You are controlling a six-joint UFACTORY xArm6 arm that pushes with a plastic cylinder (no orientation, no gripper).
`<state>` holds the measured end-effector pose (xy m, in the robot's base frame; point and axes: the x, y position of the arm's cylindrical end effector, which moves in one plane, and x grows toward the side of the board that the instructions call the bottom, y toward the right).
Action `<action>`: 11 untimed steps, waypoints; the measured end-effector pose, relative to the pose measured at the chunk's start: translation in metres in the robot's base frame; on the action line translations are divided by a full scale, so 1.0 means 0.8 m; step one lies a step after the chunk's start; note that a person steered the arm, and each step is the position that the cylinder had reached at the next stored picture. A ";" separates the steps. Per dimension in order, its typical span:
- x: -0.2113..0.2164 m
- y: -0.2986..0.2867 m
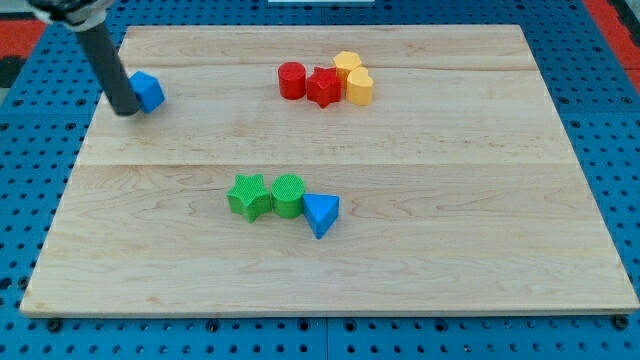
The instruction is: Push the blue cube slightly left
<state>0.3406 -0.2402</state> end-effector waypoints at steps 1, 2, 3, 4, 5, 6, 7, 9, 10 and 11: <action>-0.056 0.023; -0.086 0.055; -0.084 0.072; -0.071 0.113; -0.122 0.125; -0.123 0.104; -0.127 0.087; -0.127 0.087; -0.126 0.141; -0.103 0.194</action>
